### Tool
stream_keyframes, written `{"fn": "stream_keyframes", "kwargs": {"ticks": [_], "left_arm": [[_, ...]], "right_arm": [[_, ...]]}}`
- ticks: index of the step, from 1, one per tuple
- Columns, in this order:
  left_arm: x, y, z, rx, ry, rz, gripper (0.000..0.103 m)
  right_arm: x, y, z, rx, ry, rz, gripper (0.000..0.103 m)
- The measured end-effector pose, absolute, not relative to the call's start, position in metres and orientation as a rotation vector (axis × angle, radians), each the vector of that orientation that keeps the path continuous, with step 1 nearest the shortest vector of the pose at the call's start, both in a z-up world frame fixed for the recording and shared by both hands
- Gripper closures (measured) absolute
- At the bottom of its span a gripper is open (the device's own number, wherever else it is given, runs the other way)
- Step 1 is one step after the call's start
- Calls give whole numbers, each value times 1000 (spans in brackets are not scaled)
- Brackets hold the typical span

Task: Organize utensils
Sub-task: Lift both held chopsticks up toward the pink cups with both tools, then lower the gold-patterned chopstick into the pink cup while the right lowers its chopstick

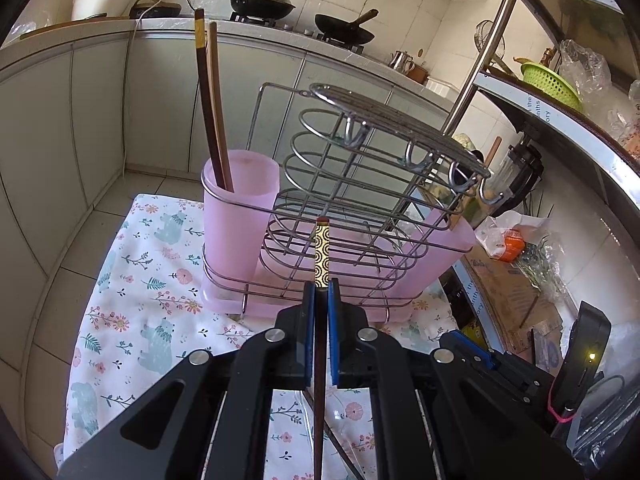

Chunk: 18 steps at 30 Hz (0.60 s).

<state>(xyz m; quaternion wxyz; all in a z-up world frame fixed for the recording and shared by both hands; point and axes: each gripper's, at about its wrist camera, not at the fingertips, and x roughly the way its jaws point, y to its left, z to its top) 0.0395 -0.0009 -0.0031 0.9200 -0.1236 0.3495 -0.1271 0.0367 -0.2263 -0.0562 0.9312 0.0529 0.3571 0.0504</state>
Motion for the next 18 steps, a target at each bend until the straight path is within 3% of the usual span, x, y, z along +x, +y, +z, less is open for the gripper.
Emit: {"fn": "stream_keyframes", "kwargs": {"ticks": [9,18], "left_arm": [[33,2,15,-246,663,-256,98],[28,11,50,-243,552,-257,98]], "right_arm": [[33,-233,-43,139,684,129,97],[30,-262,9,282,518,234,97]]}}
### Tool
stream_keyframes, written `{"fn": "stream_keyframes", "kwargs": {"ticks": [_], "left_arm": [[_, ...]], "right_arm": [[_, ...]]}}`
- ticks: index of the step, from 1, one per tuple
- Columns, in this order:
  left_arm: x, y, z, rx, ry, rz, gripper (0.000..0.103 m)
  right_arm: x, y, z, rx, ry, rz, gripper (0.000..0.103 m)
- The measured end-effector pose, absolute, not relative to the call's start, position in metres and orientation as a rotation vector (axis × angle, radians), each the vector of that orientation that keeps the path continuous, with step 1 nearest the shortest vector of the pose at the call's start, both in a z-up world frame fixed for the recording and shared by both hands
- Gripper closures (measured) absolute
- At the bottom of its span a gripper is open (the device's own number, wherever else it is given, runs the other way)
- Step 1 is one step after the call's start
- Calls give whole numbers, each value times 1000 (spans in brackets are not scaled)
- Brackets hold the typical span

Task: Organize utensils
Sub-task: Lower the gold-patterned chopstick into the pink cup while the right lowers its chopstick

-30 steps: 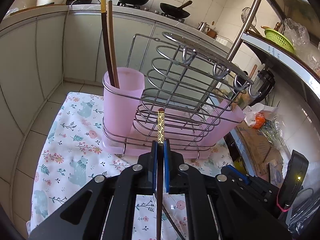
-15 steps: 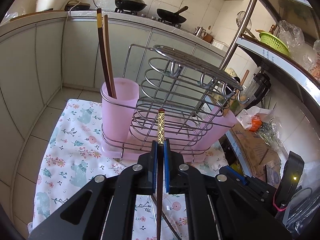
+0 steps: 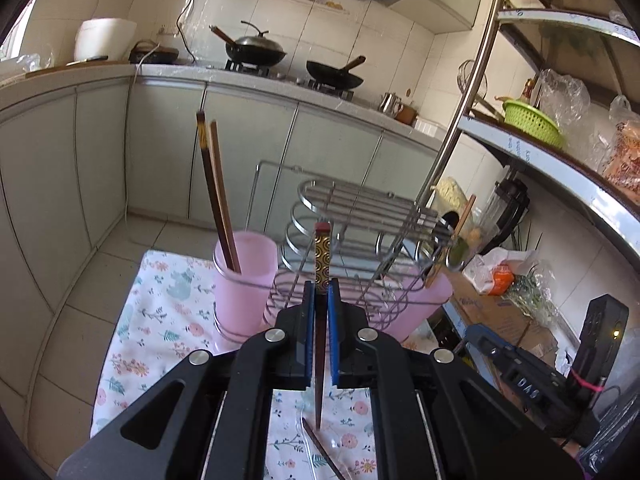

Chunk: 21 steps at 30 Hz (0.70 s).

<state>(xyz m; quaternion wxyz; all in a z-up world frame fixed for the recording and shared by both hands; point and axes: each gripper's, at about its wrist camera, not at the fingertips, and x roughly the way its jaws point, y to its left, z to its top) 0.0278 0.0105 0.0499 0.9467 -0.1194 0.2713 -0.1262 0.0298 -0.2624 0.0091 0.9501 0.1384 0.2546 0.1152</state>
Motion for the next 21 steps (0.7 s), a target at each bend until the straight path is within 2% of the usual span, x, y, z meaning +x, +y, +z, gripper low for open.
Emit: {"fn": "stream_keyframes", "kwargs": {"ticks": [16,21], "left_arm": [[27,42,141,-270,337,-241,98],[25,49,166,-242,247,-189,98]], "right_arm": [[22,-284,135,274,239,244,97],[28,-288,159,239,172,195,97]]}}
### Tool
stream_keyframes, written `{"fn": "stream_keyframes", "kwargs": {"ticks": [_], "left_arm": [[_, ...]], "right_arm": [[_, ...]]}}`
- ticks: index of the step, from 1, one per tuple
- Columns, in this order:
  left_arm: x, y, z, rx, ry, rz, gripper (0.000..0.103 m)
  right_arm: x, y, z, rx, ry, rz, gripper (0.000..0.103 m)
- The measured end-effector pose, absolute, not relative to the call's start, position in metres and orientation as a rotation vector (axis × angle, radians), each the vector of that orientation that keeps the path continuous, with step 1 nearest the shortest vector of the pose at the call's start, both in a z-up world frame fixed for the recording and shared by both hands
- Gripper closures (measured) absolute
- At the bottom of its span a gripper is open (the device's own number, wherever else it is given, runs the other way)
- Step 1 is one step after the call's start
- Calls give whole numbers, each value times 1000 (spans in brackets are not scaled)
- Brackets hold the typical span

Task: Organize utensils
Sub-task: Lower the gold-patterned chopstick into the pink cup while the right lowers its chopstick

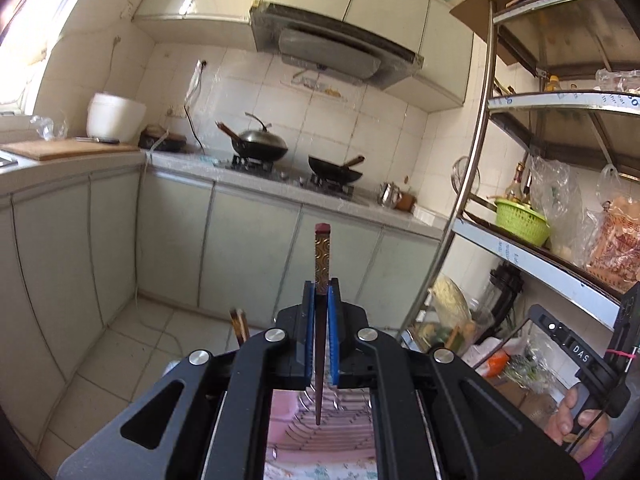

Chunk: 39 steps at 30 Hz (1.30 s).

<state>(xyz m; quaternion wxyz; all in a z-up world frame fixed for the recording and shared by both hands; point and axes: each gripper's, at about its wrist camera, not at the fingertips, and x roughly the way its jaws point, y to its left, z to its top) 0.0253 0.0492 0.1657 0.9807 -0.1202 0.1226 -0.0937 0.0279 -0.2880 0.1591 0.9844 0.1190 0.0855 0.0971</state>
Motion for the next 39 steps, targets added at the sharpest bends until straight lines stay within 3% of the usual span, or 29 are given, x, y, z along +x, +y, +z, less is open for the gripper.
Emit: {"fn": "stream_keyframes", "kwargs": {"ticks": [10,27,39], "left_arm": [[51,53,160,-168,230,-79,98],[112,34,80,-107,481,-81,98],[118,30,71,-100,479,-35,97]], "right_arm": [[74,-294,141,217,218,128,97],[138,-266,56,132,542,115,97],[130,-245,43,44,492,46,95]]}}
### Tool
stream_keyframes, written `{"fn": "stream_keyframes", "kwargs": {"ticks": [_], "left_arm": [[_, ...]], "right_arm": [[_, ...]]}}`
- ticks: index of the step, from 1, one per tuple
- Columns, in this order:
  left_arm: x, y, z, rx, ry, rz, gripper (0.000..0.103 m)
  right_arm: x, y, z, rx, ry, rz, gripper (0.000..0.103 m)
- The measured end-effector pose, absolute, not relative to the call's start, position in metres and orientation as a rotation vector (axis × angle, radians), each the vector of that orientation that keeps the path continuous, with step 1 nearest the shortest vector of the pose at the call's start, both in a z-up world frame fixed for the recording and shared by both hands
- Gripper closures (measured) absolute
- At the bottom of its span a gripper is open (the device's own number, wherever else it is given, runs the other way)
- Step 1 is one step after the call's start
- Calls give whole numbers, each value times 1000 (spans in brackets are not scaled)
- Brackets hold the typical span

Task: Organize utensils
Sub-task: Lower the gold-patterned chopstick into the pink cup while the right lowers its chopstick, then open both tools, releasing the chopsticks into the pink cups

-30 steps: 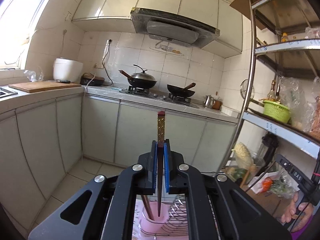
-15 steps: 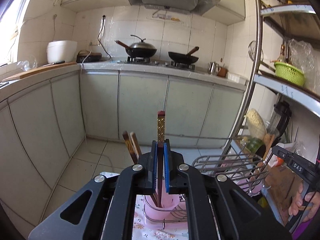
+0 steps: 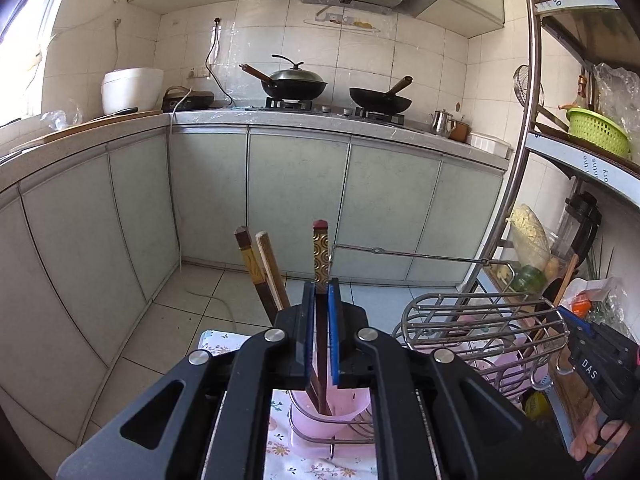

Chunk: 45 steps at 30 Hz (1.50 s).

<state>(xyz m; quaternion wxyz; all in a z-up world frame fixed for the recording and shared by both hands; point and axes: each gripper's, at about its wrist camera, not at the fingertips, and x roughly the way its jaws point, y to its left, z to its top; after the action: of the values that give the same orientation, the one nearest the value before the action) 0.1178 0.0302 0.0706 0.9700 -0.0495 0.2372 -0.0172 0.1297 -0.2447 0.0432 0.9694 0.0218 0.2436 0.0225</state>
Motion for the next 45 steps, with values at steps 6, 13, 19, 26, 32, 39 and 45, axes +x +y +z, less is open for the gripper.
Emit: {"fn": "stream_keyframes", "kwargs": {"ticks": [6,13,19,26,32,39,45], "left_arm": [[116,28,72,-92,469,-27,86],[109,29,77,-109,457,-22,79],[98,32,83,-113,442,-23,78],[82,32,91,-112,420,-29,78],[65,32,94,-110,409,-39,78],[49,29,86,-105,435,-43,78],[43,25,68,-103,493,-42,78]], "right_arm": [[123,-246,48,36,459,31,86],[113,-244,55,13,420,12,80],[103,-240,63,-8,389,6,76],[90,-236,69,-17,376,6,76],[76,-232,73,-23,366,5,76],[57,-233,68,-13,377,10,76],[45,-235,54,11,416,27,76]]}}
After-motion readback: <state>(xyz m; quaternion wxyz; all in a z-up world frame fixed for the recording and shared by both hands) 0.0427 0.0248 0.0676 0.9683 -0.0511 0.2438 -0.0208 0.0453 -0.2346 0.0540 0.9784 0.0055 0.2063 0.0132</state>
